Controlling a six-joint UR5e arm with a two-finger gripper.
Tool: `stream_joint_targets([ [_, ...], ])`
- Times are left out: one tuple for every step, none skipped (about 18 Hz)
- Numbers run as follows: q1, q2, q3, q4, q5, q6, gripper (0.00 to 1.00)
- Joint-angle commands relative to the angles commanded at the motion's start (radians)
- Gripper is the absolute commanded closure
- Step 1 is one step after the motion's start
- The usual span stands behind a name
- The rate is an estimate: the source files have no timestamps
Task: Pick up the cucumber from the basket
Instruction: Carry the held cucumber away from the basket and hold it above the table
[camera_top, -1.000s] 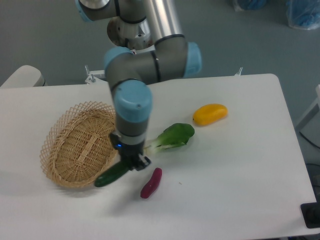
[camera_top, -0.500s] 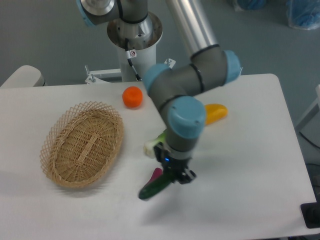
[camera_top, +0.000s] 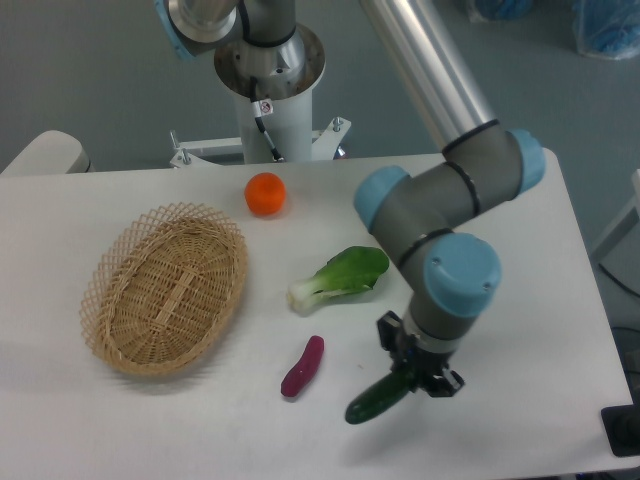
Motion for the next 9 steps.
stream_joint_targets([
  [0.0,-0.002,0.005,-0.008,0.009,0.002,0.86],
  [0.0,-0.005,0.005,-0.009,0.021,0.003,0.86],
  [-0.002,-0.008,0.012,-0.009,0.029,0.003,0.86],
  [-0.002,-0.015,0.022,-0.012,0.032,0.003,0.86],
  [-0.002,-0.017,0.029,-0.019,0.034,0.003,0.86],
  [-0.003,-0.017,0.029,-0.025,0.038,0.003,0.85],
  [-0.008,-0.018,0.034,-0.026,0.057,0.003,0.85],
  [-0.009,-0.022,0.037,-0.026,0.07,0.005,0.85],
  [-0.009,-0.023,0.038,-0.026,0.072,0.011,0.85],
])
